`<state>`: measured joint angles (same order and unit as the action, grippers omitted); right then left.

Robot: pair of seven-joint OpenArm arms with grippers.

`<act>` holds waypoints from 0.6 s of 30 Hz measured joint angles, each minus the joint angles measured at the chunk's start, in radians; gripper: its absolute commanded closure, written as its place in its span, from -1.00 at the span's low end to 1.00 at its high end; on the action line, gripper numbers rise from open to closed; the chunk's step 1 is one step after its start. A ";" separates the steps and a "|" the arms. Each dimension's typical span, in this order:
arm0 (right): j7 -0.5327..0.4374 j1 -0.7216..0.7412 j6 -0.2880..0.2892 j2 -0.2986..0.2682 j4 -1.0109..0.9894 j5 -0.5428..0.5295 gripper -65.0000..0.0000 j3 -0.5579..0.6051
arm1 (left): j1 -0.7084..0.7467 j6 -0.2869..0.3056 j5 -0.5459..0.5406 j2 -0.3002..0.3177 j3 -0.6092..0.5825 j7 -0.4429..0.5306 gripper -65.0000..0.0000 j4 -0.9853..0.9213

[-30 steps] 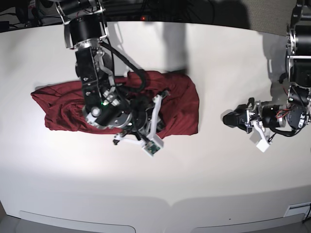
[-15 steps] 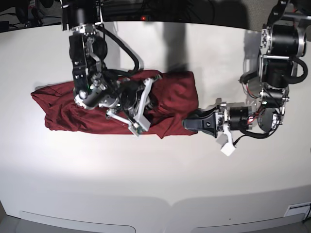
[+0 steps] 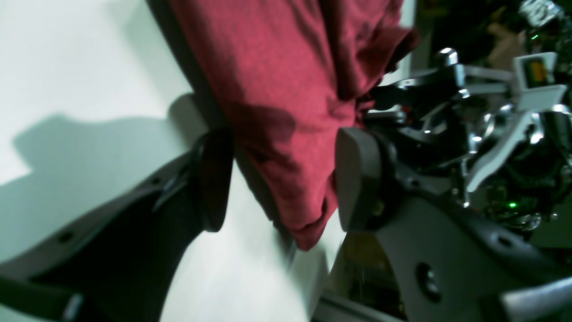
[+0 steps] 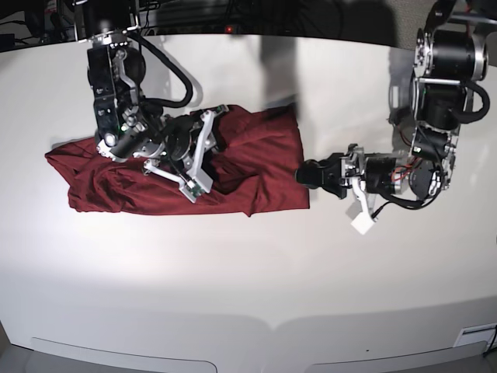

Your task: Fold the T-shirt properly

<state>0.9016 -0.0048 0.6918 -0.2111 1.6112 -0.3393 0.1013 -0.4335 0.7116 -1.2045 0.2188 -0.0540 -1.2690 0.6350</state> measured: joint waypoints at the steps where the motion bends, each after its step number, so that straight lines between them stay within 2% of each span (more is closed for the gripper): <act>1: -0.026 0.000 0.001 0.000 0.000 0.000 0.23 0.000 | 0.005 0.000 -0.001 0.000 0.001 0.010 -0.09 0.005; 4: -0.044 0.006 0.001 0.000 0.000 -0.018 0.20 0.000 | 0.019 0.002 0.019 0.000 0.000 0.014 -0.09 0.044; 9: -0.076 0.025 0.001 -0.002 0.100 -0.156 0.20 0.000 | 0.061 -0.025 0.068 0.005 -0.008 0.007 -0.08 0.220; 12: -0.101 0.049 0.001 0.001 0.205 -0.162 0.20 -0.001 | 0.049 -0.023 0.134 0.008 -0.006 0.026 -0.08 0.386; 15: -0.100 0.064 0.002 0.002 0.267 -0.163 0.20 -0.003 | 0.033 -0.021 0.246 0.008 -0.005 0.124 -0.08 0.515; 18: -0.100 0.063 0.002 0.006 0.269 -0.132 0.20 -0.010 | 0.047 -0.021 0.281 0.008 -0.009 0.140 -0.08 0.575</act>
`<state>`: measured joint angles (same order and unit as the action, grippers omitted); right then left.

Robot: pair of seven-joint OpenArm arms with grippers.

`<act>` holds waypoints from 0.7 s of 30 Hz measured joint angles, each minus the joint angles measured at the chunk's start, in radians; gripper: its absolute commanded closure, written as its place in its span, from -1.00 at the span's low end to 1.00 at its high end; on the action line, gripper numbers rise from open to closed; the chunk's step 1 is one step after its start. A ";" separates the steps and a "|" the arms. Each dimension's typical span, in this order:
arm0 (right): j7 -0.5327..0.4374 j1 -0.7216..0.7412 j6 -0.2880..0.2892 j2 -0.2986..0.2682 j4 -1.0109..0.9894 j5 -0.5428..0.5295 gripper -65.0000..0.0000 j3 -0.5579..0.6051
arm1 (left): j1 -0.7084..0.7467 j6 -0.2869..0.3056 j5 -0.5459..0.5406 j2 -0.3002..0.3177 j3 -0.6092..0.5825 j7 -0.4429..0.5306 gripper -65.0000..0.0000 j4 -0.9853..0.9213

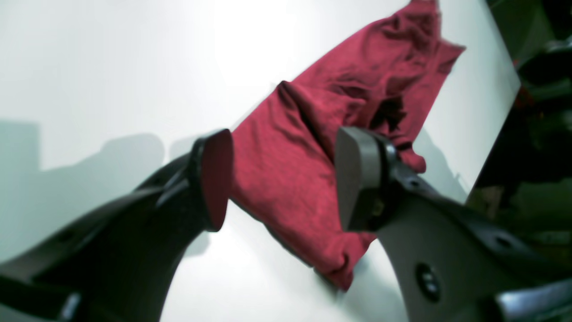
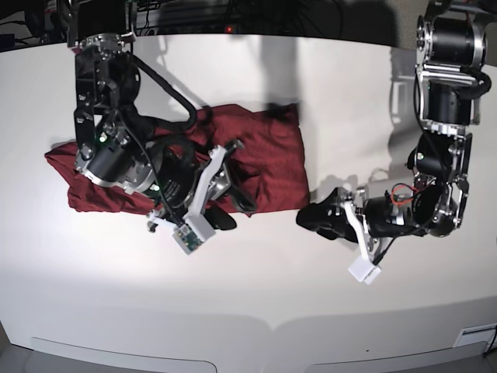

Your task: Fold the T-shirt properly

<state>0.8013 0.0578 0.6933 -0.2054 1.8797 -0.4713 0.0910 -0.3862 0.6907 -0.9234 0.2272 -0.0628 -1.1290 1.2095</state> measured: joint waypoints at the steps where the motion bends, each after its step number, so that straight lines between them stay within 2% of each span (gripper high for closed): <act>1: 0.000 -0.003 0.000 0.000 -0.002 0.029 0.20 0.000 | 0.002 0.000 0.004 0.000 -0.008 0.000 -0.08 0.000; 6: -0.010 -0.010 0.000 0.000 -0.085 0.159 0.20 0.000 | 0.028 0.000 0.012 -0.009 -0.078 0.043 -0.08 0.000; 9: -0.063 -0.007 0.000 0.000 -0.167 0.211 0.20 -0.001 | 0.061 -0.002 0.112 -0.037 -0.136 0.061 -0.08 0.000; 17: -0.104 0.077 0.000 0.000 -0.391 0.225 0.20 0.050 | 0.079 -0.001 0.131 -0.109 -0.179 0.087 -0.08 0.000; 21: -0.100 0.101 0.000 0.000 -0.451 0.227 0.22 0.104 | 0.087 0.001 0.233 -0.131 -0.180 0.112 -0.08 0.000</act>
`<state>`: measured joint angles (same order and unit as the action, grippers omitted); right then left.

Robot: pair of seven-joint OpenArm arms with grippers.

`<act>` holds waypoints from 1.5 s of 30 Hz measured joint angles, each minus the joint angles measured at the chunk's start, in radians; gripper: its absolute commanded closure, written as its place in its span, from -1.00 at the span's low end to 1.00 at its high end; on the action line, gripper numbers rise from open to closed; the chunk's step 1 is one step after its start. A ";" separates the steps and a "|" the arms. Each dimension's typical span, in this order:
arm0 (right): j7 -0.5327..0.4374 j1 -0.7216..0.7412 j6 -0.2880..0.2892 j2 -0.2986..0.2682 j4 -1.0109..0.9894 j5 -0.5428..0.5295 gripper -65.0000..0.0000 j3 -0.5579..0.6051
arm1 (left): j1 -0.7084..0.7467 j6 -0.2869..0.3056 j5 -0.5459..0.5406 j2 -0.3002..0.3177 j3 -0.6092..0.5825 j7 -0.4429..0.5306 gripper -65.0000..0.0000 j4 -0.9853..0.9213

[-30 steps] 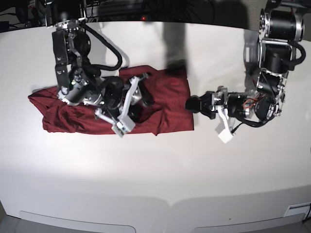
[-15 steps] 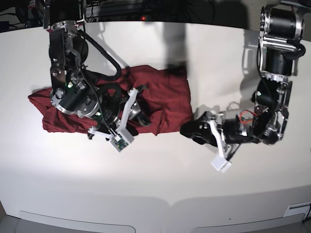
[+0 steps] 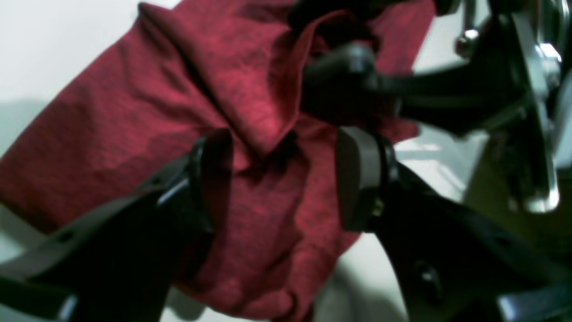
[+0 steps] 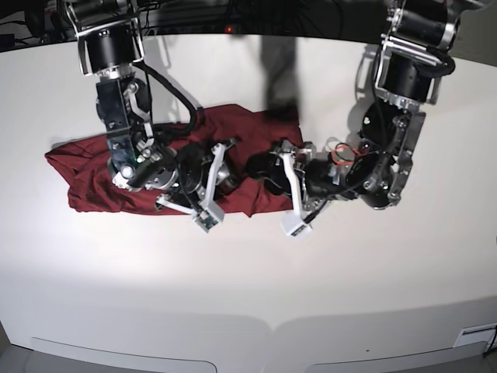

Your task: Fold the T-shirt properly

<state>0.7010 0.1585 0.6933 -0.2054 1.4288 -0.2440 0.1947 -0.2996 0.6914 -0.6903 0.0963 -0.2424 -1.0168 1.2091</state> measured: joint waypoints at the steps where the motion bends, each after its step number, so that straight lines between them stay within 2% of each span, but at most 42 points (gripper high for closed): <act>1: 0.005 0.003 0.000 0.000 0.000 0.000 0.29 0.011 | 0.000 0.000 0.014 0.001 0.000 0.008 -0.08 0.000; 3: 0.011 0.005 0.000 0.000 0.000 0.001 0.55 0.024 | -0.001 -0.001 0.044 0.007 0.000 0.016 -0.08 0.000; 5: 0.016 0.005 0.000 0.001 0.000 0.007 0.92 0.024 | 0.002 -0.001 0.062 0.010 0.003 0.016 -0.08 0.000; 6: 0.019 0.005 0.000 0.000 0.000 0.007 1.00 0.024 | 0.006 -0.002 0.061 0.009 0.005 0.018 -0.08 0.000; 14: 0.023 0.021 0.000 0.004 0.070 0.008 1.00 -0.022 | 0.053 0.000 0.045 0.008 0.004 0.042 -0.08 0.000; 19: 0.056 0.019 0.000 0.001 0.084 0.008 1.00 -0.138 | 0.068 0.001 0.093 0.005 0.004 0.076 -0.08 0.000; 28: 0.061 0.013 0.011 0.008 0.084 -0.023 1.00 -0.348 | 0.077 0.011 0.096 0.005 0.004 0.079 -0.08 0.000; 29: 0.063 0.013 0.011 0.009 0.084 -0.023 0.99 -0.365 | 0.078 0.011 0.096 0.003 0.004 0.079 -0.08 0.000; 31: 0.059 0.013 0.011 0.009 0.084 -0.022 0.73 -0.397 | 0.078 0.011 0.096 0.003 0.004 0.079 -0.08 0.000; 33: 0.058 0.016 0.007 0.008 0.084 -0.019 0.61 -0.426 | 0.078 0.011 0.098 0.004 0.004 0.079 -0.08 0.000; 42: 0.044 0.016 0.006 0.009 0.084 -0.019 0.60 -0.544 | 0.078 0.011 0.099 0.004 0.004 0.079 -0.08 0.000; 45: 0.048 0.021 -0.095 0.009 0.084 -0.016 0.60 -0.615 | 0.078 0.011 0.100 0.004 0.004 0.079 -0.08 0.000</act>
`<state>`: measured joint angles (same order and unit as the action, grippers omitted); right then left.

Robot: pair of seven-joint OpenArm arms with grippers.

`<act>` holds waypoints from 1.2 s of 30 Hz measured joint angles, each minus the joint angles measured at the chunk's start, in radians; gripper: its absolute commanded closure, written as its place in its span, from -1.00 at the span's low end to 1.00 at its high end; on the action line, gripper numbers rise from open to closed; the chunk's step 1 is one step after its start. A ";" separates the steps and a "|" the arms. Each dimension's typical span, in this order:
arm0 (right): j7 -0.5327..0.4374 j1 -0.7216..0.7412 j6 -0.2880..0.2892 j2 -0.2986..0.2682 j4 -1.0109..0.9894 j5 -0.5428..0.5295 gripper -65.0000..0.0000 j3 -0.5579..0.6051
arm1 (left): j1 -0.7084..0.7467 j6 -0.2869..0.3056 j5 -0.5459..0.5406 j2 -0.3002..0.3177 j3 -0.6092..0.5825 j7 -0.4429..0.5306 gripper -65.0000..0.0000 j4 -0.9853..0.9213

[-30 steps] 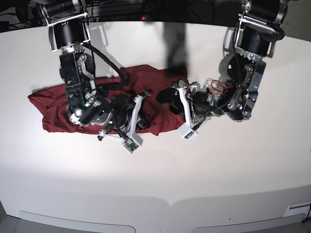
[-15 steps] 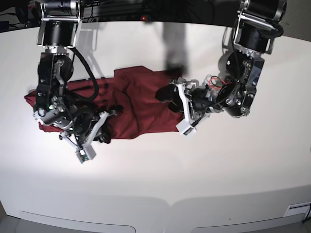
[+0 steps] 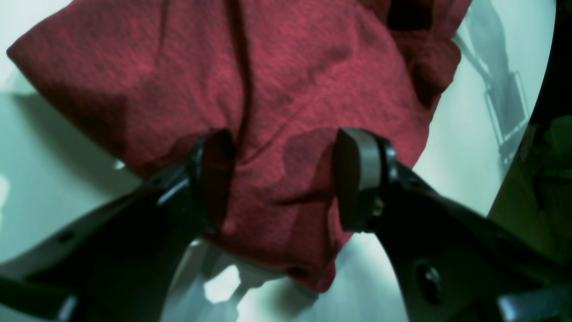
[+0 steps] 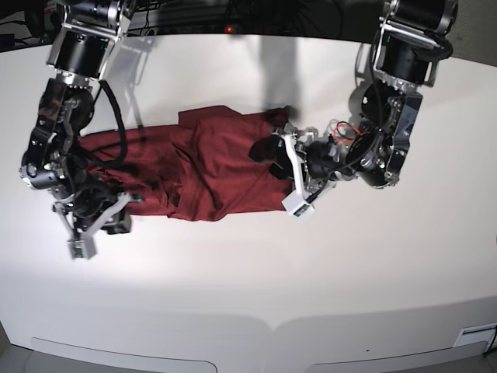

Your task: Fold the T-shirt properly

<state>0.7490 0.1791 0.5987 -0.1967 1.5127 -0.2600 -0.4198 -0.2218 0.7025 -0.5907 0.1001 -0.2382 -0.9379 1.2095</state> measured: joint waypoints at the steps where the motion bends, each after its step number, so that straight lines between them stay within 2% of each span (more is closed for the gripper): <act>1: -0.001 0.002 -0.001 -0.001 0.000 0.000 0.60 -0.029 | 0.000 0.000 0.000 0.000 0.000 0.000 -0.08 0.000; 5: 0.049 0.002 0.000 -0.033 0.000 0.002 0.60 -0.129 | 0.000 0.000 0.039 0.000 0.000 0.047 -0.08 0.000; 8: 0.063 -0.023 0.032 -0.105 0.000 -0.007 0.60 -0.185 | 0.002 -0.031 0.045 0.000 0.000 0.079 -0.08 0.000; 12: 0.091 -0.061 0.083 -0.216 0.000 -0.136 0.60 -0.229 | -0.013 -0.042 0.057 -0.023 0.001 0.069 -0.08 0.000; 15: 0.124 -0.082 0.087 -0.255 0.000 -0.172 0.60 -0.231 | -0.054 -0.041 0.046 -0.053 -0.002 0.035 -0.08 -0.001; 19: 0.128 -0.088 0.088 -0.261 0.000 -0.182 0.60 -0.230 | -0.081 -0.041 -0.051 -0.074 -0.002 0.011 -0.08 0.000; 21: 0.126 -0.087 0.087 -0.255 0.000 -0.192 0.60 -0.230 | -0.080 -0.041 -0.053 -0.093 0.001 0.006 -0.08 0.000; 24: 0.124 -0.088 0.088 -0.251 0.000 -0.245 0.60 -0.228 | -0.079 -0.013 0.082 -0.120 0.000 0.048 -0.08 0.000; 27: 0.124 -0.088 0.088 -0.253 0.000 -0.251 0.60 -0.229 | -0.042 -0.017 0.261 -0.117 -0.004 0.214 -0.08 0.000; 30: 0.124 -0.088 0.089 -0.252 0.000 -0.253 0.60 -0.228 | -0.006 -0.019 0.394 -0.108 0.000 0.233 -0.08 -0.002; 33: 0.125 -0.088 0.090 -0.253 0.000 -0.259 0.60 -0.229 | -0.003 -0.018 0.410 -0.082 -0.004 0.256 -0.08 -0.003; 36: 0.124 -0.088 0.090 -0.253 0.000 -0.259 0.60 -0.229 | 0.021 -0.011 0.387 -0.018 -0.004 0.311 -0.08 0.002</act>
<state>0.8734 0.0910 0.6891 -0.4492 1.5131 -0.5194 -0.6483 -0.2005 0.6918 -0.2035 0.0826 -0.2424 -0.6273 1.2114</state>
